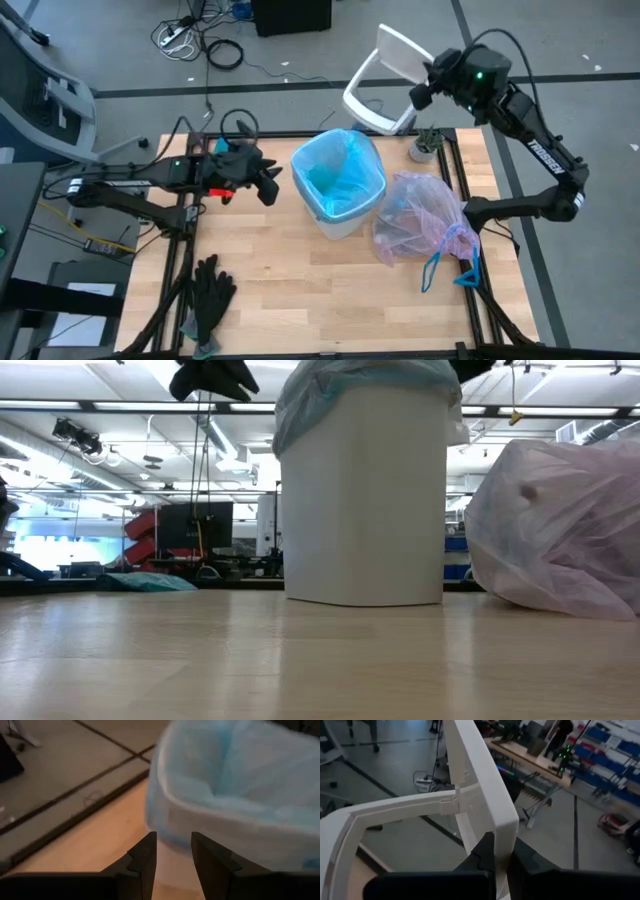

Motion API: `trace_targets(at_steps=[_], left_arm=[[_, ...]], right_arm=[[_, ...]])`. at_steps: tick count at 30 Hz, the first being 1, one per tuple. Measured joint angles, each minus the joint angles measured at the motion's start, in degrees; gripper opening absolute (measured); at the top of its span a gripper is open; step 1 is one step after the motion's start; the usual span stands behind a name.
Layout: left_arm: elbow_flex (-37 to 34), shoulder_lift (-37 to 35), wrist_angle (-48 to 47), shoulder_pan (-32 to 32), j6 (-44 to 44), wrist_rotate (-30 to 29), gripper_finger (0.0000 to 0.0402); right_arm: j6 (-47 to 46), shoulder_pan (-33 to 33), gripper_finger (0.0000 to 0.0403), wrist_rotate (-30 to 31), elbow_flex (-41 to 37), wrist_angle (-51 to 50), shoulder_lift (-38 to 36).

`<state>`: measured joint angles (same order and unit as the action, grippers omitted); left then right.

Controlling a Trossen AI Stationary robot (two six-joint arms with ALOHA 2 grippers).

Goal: Place trash/remove bag and relplace
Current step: Put the white trash bin cover into the top of the trash bin

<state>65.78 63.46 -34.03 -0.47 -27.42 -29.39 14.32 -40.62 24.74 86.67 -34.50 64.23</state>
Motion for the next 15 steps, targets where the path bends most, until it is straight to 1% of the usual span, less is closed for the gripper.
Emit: trace_targets(at_steps=[3,7,10,12,15], left_arm=[[-1.6,0.4,0.6,2.1,-2.3,0.0,0.0131],[-4.4,1.9,3.2,3.6,-4.3,0.2,0.0131],[-6.2,2.4,7.6,3.6,-4.1,0.0,0.0131],[-7.3,2.7,11.7,2.9,-2.6,0.1,0.0131],[-8.5,3.9,14.5,1.2,-0.1,0.1,0.0131]], right_arm=[[1.6,-0.4,0.0013,-0.2,3.1,-0.1,1.6],[2.7,-0.3,0.0013,-2.6,6.5,-1.1,3.0],[2.8,-0.2,0.0012,-4.0,8.0,-3.8,4.0],[2.9,0.0,0.0012,-4.1,8.3,-4.9,4.3],[2.9,0.5,0.0012,-5.2,8.8,-5.3,3.9]])
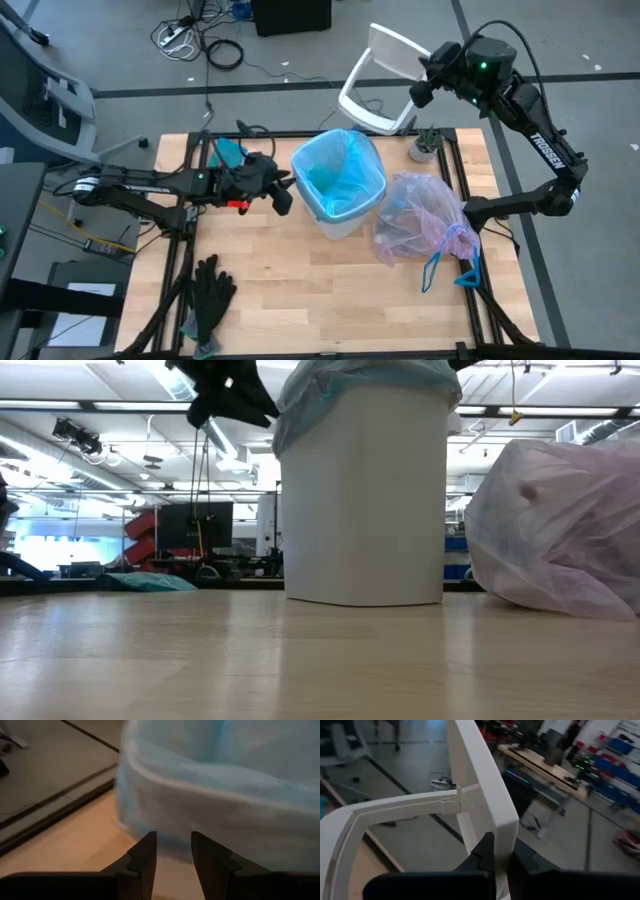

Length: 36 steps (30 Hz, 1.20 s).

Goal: Place trash/remove bag and relplace
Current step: Put the white trash bin cover into the top of the trash bin

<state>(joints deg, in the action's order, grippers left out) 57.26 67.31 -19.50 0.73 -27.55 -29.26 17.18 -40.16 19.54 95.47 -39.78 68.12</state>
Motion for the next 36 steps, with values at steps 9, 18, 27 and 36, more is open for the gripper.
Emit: trace_targets(at_steps=[9,18,27,36], left_arm=[[-0.4,2.2,9.2,-6.8,6.7,-1.0,0.0131],[-0.4,7.0,21.5,-14.2,9.6,-0.9,0.0131],[-0.4,10.7,28.9,-16.9,9.4,6.9,0.0131],[-0.3,0.4,23.9,-16.8,12.5,4.4,0.0131]], right_arm=[[-5.8,2.3,0.0012,-10.5,0.2,-0.5,-1.9],[-8.6,7.1,0.0012,-14.3,0.1,-2.2,-1.8],[-8.1,11.4,0.0012,-20.5,0.1,-2.5,-0.7],[-6.8,11.7,0.0012,-25.0,0.1,-3.9,1.0]])
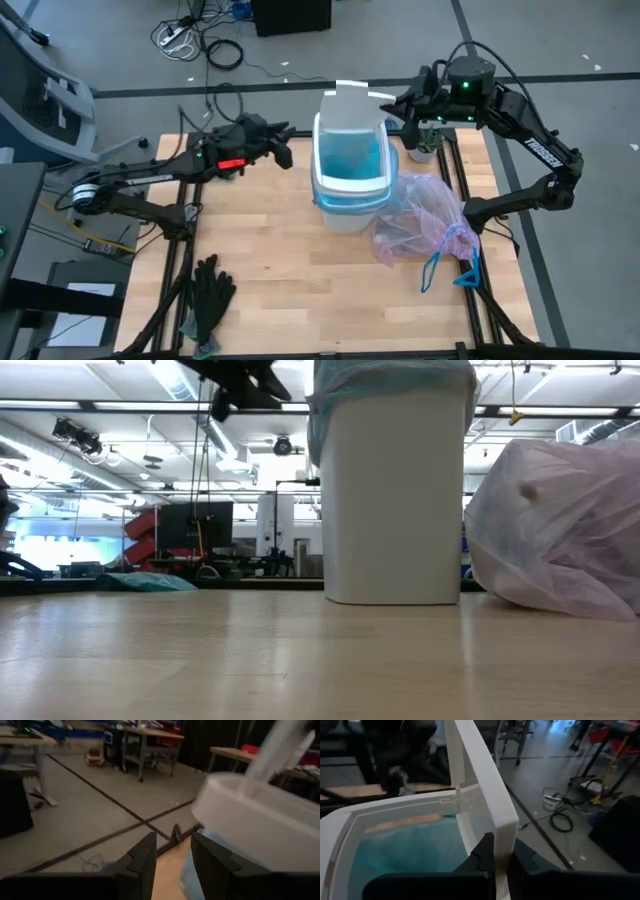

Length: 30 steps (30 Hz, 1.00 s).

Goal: Place trash/remove bag and relplace
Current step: Put the white trash bin cover into the top of the trash bin

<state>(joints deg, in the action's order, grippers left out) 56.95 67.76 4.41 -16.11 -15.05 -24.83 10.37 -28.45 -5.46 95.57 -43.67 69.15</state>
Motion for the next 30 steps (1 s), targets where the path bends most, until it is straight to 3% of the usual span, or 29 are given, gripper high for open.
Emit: trace_targets(at_steps=[9,19,25,30], left_arm=[[0.0,-7.1,-10.5,0.5,-3.9,-1.7,0.0131],[0.0,-8.1,-12.7,2.5,-5.1,-1.9,0.0131],[0.0,-8.1,-14.3,4.3,-5.3,-2.0,0.0131],[0.0,-8.1,-17.0,5.0,-6.5,-3.7,0.0131]], right_arm=[[0.4,0.0,0.0012,-5.3,0.0,-2.1,0.3],[2.3,-0.1,0.0012,-4.8,0.0,-3.7,4.0],[3.3,0.0,0.0043,-4.9,0.0,-3.6,4.8],[3.5,0.4,0.0039,-8.6,0.0,-2.2,4.1]])
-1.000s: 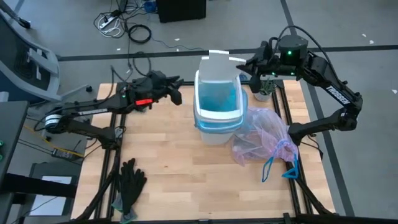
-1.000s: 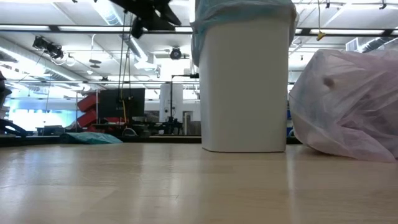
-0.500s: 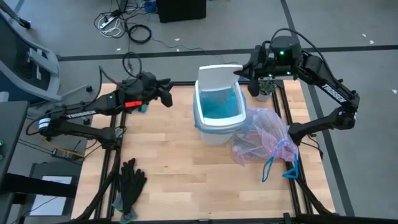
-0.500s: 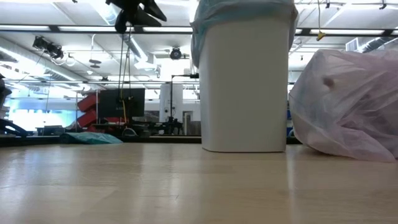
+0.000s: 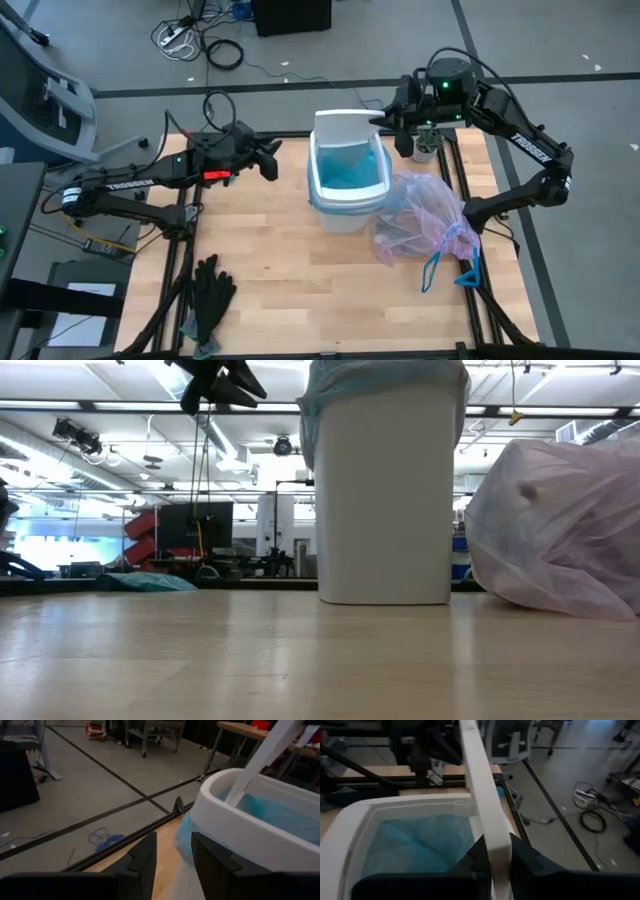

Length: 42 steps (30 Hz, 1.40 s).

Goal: Place trash/remove bag and relplace
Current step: Put the white trash bin cover into the top of the trash bin

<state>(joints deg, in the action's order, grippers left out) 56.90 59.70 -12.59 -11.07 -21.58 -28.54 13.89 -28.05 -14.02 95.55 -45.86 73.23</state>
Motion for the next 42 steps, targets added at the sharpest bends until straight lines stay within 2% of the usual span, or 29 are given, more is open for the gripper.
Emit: trace_targets(at_steps=[4,10,24,31,42], left_arm=[[0.0,0.0,-0.6,0.0,-0.3,-0.3,0.0131],[0.0,0.0,-0.7,0.0,-0.2,-1.0,0.0131],[0.0,0.0,-0.7,0.0,-0.2,-1.6,0.0131],[0.0,0.0,-0.7,0.0,-1.1,-1.5,0.0131],[0.0,0.0,-0.7,0.0,-1.2,-1.4,0.0131]], right_arm=[[0.3,0.3,0.0026,-3.2,0.0,0.6,0.6],[0.7,0.6,0.0015,-4.3,0.0,1.6,0.6],[2.6,4.9,0.0017,-4.2,0.0,2.4,0.2],[4.1,7.4,0.0012,-0.8,0.0,3.8,-0.1],[3.7,9.1,0.0012,0.0,0.0,2.9,-1.6]])
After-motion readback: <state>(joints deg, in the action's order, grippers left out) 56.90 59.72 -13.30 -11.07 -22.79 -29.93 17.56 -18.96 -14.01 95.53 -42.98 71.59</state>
